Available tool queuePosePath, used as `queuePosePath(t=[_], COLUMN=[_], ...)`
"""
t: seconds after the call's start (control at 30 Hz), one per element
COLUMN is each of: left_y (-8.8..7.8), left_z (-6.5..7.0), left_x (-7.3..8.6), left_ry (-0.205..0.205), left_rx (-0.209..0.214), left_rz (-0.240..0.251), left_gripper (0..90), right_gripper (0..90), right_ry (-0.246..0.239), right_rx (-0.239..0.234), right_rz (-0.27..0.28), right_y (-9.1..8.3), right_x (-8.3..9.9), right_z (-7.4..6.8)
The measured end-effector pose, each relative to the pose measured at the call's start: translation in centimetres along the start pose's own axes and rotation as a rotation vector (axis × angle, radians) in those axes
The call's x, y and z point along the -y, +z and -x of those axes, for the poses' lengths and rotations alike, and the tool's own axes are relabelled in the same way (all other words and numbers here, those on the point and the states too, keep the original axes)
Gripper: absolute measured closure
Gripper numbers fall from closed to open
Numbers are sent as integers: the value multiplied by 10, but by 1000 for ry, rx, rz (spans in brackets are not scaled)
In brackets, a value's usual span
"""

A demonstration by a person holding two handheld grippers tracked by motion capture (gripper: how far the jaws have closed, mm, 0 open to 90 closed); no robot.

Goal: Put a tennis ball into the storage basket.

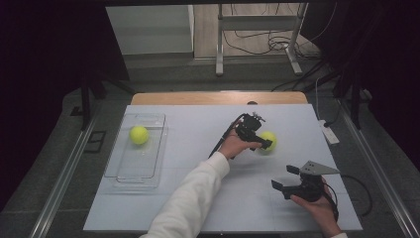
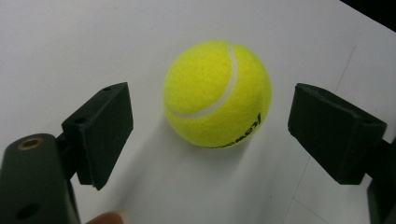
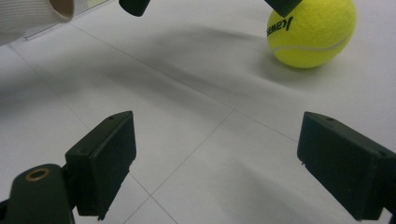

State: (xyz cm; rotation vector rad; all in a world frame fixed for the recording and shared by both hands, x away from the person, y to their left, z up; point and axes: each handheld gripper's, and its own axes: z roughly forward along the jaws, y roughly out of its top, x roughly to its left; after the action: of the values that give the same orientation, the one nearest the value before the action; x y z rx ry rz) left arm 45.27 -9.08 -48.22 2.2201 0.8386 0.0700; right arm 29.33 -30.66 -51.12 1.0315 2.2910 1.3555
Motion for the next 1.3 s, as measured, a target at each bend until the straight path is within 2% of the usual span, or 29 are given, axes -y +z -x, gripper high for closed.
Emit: queuePosePath(t=[0.77,1.0,1.3], left_y=[19,22,27], left_z=[0,3,5], left_x=[-5,-7,-8], left_ry=[-16,0,-1], left_rx=[11,12,10], left_rz=[-12,-22,-31], left_gripper=[149,148,146], right_gripper=[125,125,125], right_ry=[1,1,2], right_rx=[0,0,0], right_rz=[0,1,4], right_y=[0,0,-1], right_x=[0,0,0], right_z=[1,1,1])
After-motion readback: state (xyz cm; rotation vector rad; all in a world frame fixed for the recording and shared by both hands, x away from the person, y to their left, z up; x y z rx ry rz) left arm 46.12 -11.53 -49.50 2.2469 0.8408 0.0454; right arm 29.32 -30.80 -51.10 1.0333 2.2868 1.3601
